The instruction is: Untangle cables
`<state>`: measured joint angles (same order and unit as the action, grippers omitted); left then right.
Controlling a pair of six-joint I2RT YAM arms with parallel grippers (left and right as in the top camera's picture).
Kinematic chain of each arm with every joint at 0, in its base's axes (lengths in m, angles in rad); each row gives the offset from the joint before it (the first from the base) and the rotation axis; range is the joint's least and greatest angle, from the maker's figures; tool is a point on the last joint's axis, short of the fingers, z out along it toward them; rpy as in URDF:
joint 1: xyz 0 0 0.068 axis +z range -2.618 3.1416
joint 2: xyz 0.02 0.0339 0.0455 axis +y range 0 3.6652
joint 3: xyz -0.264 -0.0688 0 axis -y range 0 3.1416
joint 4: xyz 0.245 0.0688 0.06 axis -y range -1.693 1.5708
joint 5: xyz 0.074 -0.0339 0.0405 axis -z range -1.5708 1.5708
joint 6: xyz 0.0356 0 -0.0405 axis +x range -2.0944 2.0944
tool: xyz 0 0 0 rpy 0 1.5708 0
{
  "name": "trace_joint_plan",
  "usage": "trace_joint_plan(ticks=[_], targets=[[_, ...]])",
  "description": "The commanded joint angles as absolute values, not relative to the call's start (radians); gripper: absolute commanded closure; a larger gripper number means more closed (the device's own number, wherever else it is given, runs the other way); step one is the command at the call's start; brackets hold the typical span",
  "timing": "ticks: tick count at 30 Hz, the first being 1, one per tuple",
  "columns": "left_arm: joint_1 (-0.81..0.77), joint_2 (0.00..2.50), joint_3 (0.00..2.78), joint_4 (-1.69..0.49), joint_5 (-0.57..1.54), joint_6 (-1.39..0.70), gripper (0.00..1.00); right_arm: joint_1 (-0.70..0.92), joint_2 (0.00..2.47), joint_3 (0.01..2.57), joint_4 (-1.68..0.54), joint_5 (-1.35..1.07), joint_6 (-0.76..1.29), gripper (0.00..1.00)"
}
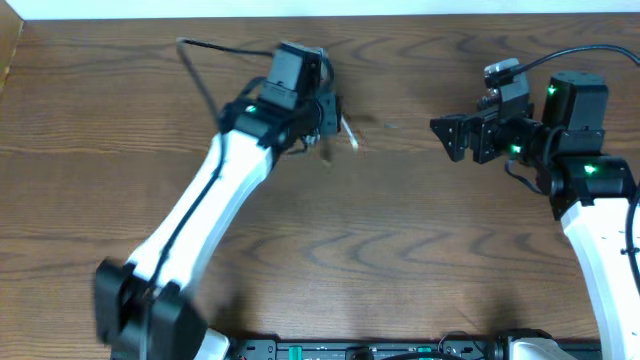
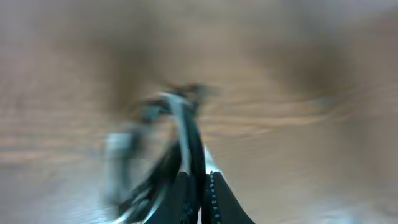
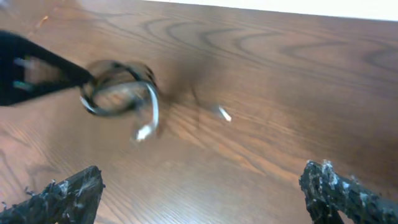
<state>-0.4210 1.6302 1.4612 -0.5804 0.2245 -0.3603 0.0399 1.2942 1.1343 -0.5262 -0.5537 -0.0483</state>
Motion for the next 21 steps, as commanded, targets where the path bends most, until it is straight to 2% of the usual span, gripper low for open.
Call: trace_joint_plan(ticks=[1, 7, 14, 21], targets=[[-0.423, 1.584, 1.474, -0.581, 0.312, -0.336, 0.93, 0.069, 1.296, 1.150, -0.506, -0.569, -0.055, 0.01], [-0.423, 1.562, 1.474, -0.582, 0.410, -0.333, 0.93, 0.130, 1.303, 1.150, -0.439, -0.568, 0.017, 0.02], [-0.422, 1.562, 1.474, -0.590, 0.435, -0.333, 0.93, 0.153, 1.378, 1.150, -0.395, -0.569, 0.097, 0.12], [-0.422, 1.562, 1.474, -0.608, 0.480, -0.333, 0.92, 0.156, 1.459, 1.150, -0.328, -0.673, 0.105, 0.34]])
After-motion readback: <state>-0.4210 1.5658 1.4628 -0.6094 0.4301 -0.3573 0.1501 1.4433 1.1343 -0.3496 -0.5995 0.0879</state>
